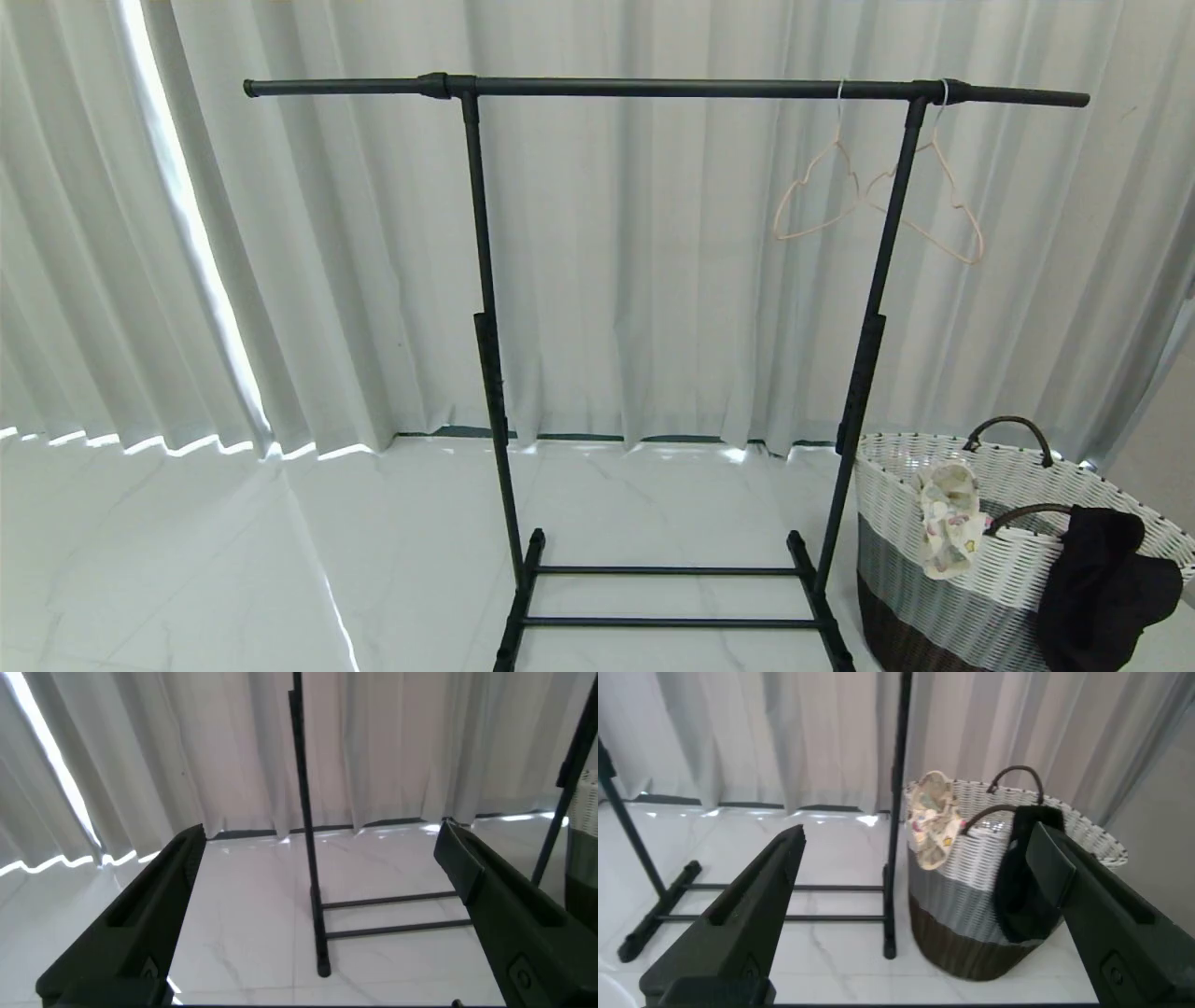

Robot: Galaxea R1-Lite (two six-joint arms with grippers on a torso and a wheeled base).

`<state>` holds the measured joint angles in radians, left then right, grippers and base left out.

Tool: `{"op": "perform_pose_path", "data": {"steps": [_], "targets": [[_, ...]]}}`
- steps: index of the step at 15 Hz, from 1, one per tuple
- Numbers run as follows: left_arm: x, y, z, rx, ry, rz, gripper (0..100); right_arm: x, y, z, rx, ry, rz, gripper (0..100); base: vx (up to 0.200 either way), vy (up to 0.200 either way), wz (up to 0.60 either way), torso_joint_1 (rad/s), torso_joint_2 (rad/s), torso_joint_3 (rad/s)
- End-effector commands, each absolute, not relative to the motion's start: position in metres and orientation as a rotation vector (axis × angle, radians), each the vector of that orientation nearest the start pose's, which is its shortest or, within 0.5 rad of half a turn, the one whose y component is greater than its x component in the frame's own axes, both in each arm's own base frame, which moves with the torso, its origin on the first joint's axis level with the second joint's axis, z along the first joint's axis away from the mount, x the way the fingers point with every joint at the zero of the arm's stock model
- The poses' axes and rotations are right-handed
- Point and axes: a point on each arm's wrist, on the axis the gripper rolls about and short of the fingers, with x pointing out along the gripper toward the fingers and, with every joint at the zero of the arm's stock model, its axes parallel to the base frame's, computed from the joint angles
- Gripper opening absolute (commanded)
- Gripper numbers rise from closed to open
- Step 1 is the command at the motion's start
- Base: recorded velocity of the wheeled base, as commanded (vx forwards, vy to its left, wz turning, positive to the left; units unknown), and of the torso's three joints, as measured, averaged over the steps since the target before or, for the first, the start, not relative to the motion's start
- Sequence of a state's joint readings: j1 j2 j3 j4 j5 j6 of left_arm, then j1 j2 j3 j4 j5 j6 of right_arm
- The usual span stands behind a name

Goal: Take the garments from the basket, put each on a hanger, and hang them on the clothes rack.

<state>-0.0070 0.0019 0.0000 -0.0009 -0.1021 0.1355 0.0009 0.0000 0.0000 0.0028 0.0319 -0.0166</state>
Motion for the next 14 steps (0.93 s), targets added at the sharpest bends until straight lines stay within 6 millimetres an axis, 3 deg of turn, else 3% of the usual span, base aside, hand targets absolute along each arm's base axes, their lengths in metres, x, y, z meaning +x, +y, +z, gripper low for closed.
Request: {"op": "perform_pose_path", "data": {"steps": [1,14], "targets": [[-0.0227,-0.0021,0.0757,0.135,-0.006,-0.11,100,-0.0228,0.0007,0.0752,-0.017,0.003,0.034,100,0.0,-0.2,0.0,0.002,0.0,0.002],[-0.0227,-0.0021,0.0757,0.133,-0.006,-0.109,100,-0.0228,0.0007,0.0752,-0.015,0.003,0.034,100,0.0,-0.2,0.0,0.003,0.0,0.002]]}}
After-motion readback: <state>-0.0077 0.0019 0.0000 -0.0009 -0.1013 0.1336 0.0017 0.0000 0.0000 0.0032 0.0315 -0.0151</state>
